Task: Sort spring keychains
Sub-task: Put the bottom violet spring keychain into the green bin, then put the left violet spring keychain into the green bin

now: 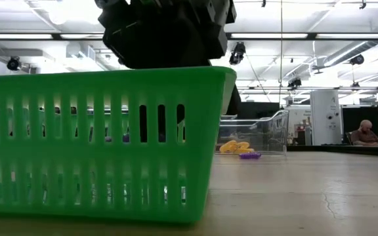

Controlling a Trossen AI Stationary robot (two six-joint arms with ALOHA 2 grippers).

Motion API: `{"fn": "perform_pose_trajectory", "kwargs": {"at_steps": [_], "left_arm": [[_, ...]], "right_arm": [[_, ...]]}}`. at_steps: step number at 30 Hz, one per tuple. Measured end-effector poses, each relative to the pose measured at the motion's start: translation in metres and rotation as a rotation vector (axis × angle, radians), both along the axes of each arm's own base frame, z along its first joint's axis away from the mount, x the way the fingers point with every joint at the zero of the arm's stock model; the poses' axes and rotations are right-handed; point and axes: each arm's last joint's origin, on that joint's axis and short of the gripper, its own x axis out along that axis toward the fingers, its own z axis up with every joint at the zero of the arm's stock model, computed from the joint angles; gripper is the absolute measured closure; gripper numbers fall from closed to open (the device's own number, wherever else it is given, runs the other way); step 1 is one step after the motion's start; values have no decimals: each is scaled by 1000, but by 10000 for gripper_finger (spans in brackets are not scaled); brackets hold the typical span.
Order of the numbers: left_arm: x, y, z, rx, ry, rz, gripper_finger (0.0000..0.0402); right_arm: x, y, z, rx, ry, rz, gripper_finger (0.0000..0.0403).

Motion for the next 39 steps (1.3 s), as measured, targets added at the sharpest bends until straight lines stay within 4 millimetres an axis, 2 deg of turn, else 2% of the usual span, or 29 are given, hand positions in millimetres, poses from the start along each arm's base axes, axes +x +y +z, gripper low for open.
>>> {"fn": "perform_pose_trajectory", "kwargs": {"at_steps": [9,13,18,25,32,39], "left_arm": [[0,0,-2,-1,16,0,291],[0,0,-2,7,18,-2,291],[0,0,-2,47,18,-10,291],[-1,0,-8,101,66,-26,291],[4,1,-27,111,142,-37,291],[9,2,-57,102,234,-47,291]], "right_arm": [[1,0,3,14,-9,-21,306],[-1,1,12,72,0,-19,283],[-5,-3,39,122,-34,-45,273],[-13,-15,82,138,-130,-92,286],[-24,-28,125,130,-248,-125,300],[-35,-42,158,104,-358,-148,322]]}}
